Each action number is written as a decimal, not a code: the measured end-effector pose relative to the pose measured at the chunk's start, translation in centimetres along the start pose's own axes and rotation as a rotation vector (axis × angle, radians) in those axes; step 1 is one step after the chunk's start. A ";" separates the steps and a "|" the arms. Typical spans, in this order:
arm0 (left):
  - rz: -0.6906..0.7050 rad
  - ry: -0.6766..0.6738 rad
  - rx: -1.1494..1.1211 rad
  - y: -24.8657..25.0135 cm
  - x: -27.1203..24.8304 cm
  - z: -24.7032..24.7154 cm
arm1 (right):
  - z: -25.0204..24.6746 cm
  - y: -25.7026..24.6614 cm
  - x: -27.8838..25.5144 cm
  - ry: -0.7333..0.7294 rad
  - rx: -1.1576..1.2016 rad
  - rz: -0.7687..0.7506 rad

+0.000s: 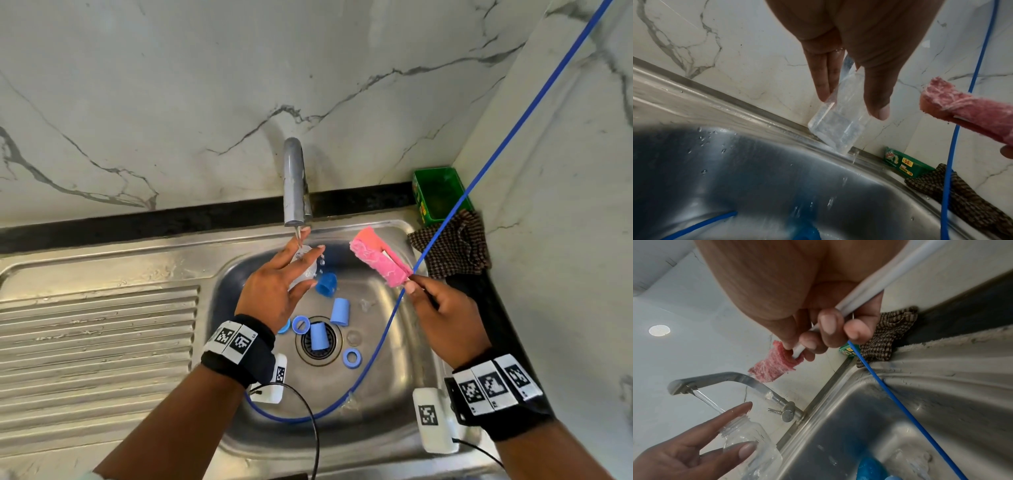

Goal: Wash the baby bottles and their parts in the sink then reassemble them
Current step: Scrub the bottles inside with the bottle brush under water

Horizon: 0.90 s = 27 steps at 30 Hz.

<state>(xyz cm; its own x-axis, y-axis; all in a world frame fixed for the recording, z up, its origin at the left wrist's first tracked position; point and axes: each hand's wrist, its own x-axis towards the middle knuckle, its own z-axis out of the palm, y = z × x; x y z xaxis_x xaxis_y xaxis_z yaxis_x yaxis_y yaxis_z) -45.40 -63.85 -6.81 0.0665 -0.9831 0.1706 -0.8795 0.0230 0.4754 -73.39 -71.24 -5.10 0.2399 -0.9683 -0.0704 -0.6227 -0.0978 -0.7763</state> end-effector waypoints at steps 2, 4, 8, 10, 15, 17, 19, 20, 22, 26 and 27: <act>0.007 -0.001 0.010 0.5 -0.2 -0.5 | -0.7 -0.3 -0.7 0.002 0.008 -0.012; 0.001 0.003 0.010 0.7 -0.2 -0.8 | -1.2 -0.5 -1.3 0.011 0.012 -0.022; 0.001 0.064 0.007 1.7 0.0 -2.4 | -2.4 -0.8 -2.9 0.032 0.008 -0.043; -0.007 0.072 0.013 2.1 0.1 -3.1 | -2.9 -0.9 -3.7 0.032 0.010 -0.054; -0.044 -0.054 0.035 2.1 -0.4 -3.4 | -4.1 -1.3 -5.7 0.055 0.030 -0.069; -0.024 0.009 -0.006 2.6 -1.0 -3.7 | -4.5 -1.4 -6.4 0.077 0.034 -0.080; -0.050 -0.006 -0.044 2.9 -1.6 -3.5 | -4.7 -1.4 -6.9 0.085 0.027 -0.082; -0.073 -0.079 -0.041 3.0 -2.0 -3.4 | -4.8 -1.4 -7.3 0.091 0.023 -0.081; -0.097 -0.183 -0.015 3.2 -3.0 -3.2 | -4.8 -1.5 -7.9 0.095 0.026 -0.086; -0.104 -0.007 -0.071 3.3 -3.8 -3.4 | -4.9 -1.4 -8.8 0.113 0.004 -0.113; -0.116 -0.022 -0.071 3.6 -4.0 -3.6 | -4.9 -1.3 -9.1 0.118 -0.002 -0.117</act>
<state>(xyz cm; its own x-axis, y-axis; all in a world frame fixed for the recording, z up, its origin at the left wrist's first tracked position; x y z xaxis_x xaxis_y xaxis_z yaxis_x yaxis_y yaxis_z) -47.15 -59.14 -2.66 0.1545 -0.9836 0.0928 -0.8310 -0.0786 0.5506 -78.39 -63.41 -0.37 0.2222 -0.9704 0.0944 -0.5973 -0.2120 -0.7734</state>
